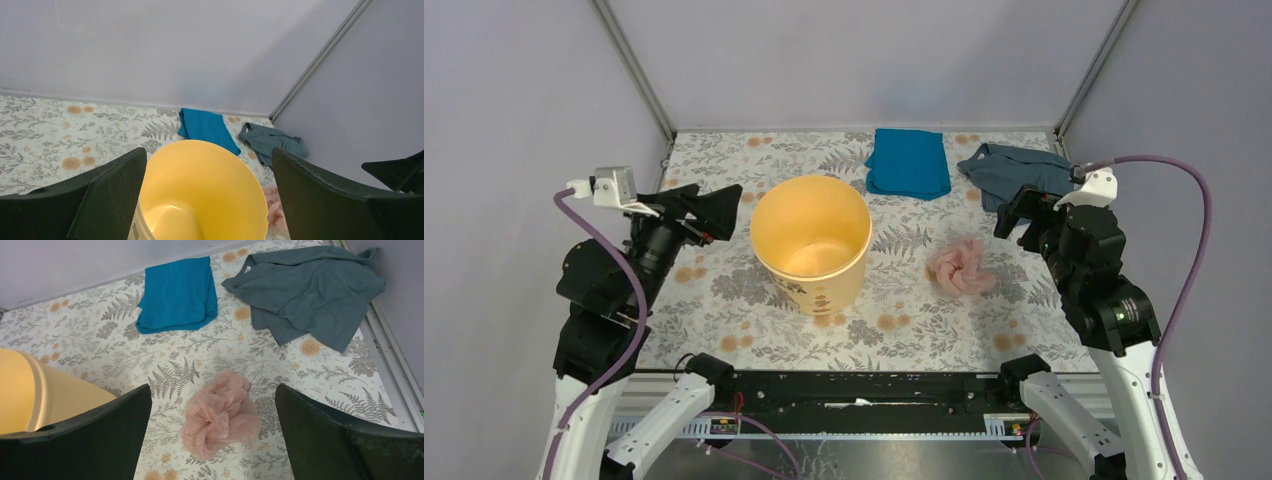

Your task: Put the trash bags into the trash bin

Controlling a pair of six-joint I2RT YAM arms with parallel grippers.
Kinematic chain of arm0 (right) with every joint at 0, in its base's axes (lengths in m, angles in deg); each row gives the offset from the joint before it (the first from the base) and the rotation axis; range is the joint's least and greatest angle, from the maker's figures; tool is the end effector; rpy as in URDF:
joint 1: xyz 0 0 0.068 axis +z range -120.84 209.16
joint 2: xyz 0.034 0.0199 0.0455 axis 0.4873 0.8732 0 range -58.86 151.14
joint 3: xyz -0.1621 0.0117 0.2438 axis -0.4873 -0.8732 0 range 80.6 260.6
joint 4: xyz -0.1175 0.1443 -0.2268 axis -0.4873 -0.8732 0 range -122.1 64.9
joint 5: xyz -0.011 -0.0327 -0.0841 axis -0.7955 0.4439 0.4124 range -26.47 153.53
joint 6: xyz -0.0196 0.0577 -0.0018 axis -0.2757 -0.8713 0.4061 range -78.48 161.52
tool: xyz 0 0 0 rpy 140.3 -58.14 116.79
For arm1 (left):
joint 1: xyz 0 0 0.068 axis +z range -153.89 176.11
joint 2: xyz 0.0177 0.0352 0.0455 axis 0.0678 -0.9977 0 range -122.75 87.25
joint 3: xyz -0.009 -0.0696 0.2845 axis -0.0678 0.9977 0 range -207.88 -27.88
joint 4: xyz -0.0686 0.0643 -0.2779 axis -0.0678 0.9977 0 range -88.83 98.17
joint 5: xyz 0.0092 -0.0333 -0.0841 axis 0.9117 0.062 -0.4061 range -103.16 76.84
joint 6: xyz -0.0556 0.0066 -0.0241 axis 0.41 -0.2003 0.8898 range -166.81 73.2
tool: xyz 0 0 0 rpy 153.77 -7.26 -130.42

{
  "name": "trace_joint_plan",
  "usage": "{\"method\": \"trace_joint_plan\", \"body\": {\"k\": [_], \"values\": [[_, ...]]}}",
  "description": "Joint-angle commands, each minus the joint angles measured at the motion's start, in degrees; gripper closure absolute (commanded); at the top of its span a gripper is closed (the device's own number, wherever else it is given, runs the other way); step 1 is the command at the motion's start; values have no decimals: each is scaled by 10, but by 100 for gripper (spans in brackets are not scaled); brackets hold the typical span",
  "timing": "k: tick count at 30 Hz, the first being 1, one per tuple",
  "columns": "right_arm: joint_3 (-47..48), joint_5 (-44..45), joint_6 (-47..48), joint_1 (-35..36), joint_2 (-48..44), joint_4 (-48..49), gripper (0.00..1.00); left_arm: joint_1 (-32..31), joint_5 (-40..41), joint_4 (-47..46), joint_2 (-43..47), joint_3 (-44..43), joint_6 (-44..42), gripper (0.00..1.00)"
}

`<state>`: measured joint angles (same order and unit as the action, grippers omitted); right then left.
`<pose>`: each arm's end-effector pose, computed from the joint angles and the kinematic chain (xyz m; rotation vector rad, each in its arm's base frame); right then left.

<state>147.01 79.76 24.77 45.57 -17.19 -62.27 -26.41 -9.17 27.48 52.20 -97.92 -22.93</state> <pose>0.1479 0.0303 0.4487 0.2082 1.7696 0.1639 0.0927 -0.0350 0.5041 -0.0757 1.4465 -0.6174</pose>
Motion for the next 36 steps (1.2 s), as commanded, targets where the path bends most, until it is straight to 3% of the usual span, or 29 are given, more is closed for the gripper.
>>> {"method": "trace_joint_plan", "body": {"k": [1, 10, 21, 22, 26, 34, 36], "values": [[-9, 43, 5, 2, 13, 3, 0, -2, -29, 4, -24, -23, -10, 1], [-121, -71, -46, 1, 19, 81, 0, -2, -55, 26, -23, -5, -8, 1], [-88, -6, 8, 26, 252, 14, 2, -2, -84, 67, -6, 16, -14, 1], [-91, -7, 9, 27, 259, 23, 5, -2, -86, 67, -6, 19, -13, 1], [-97, -4, 6, 31, 290, 29, 33, -2, -132, 71, -22, 15, -7, 1], [-138, -54, 5, 34, 266, 57, 45, -2, -320, 40, -100, -27, 23, 1], [-141, -65, 7, 34, 271, 61, 57, -2, -381, 12, -139, -32, 49, 1]]}}
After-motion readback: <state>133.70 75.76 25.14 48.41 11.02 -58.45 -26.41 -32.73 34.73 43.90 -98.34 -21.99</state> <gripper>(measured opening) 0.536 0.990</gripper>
